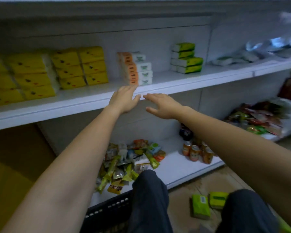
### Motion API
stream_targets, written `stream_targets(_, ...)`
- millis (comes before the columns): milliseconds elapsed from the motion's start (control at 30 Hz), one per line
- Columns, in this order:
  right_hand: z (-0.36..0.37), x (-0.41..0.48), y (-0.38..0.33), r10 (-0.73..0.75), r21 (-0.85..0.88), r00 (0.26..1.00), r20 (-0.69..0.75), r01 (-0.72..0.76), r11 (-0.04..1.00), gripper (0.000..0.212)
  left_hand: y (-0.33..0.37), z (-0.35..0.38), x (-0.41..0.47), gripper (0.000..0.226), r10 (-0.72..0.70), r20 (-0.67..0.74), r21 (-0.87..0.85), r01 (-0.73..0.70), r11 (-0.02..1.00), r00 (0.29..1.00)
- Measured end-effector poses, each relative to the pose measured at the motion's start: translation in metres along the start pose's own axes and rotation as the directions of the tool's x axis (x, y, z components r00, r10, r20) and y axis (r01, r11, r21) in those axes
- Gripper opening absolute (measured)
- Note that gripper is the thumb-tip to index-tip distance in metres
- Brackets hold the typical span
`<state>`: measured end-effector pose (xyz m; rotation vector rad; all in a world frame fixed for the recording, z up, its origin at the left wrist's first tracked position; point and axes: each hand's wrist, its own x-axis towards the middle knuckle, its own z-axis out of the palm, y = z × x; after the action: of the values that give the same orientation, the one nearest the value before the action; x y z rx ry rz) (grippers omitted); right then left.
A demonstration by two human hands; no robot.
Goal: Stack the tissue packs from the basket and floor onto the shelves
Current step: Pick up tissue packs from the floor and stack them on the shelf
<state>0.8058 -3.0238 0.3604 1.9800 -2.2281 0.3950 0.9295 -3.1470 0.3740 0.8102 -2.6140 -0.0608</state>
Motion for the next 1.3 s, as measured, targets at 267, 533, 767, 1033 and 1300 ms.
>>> stream_targets(267,0.012,-0.169,0.119,0.379,-0.067,0.925,-0.010,-0.378,0.923,0.056,0.182,0.110,0.020,0.054,0.368,0.219,-0.123,-0.348,0.929,0.904)
stream_targets(533,0.051,-0.350,0.193,0.813,0.019,0.583,0.004,-0.813,0.583,0.054,0.367,0.230,-0.015,0.050,0.717,0.300,-0.369,-0.617,0.695,0.629)
stream_targets(767,0.131,-0.490,0.225,0.962,0.166,0.259,0.085,-0.956,0.243,0.053,0.460,0.359,-0.115,0.048,0.716,0.455,-0.555,-0.460,0.693,0.530)
stream_targets(1033,0.268,-0.595,0.205,0.926,0.278,-0.021,0.376,-0.951,-0.135,0.051,0.476,0.495,-0.231,0.052,0.553,0.761,-0.534,-0.157,0.831,0.339)
stream_targets(1300,0.358,-0.629,0.207,0.822,0.228,-0.144,0.551,-0.921,-0.315,0.052,0.481,0.566,-0.300,0.057,0.310,0.928,-0.318,0.005,0.948,0.205)
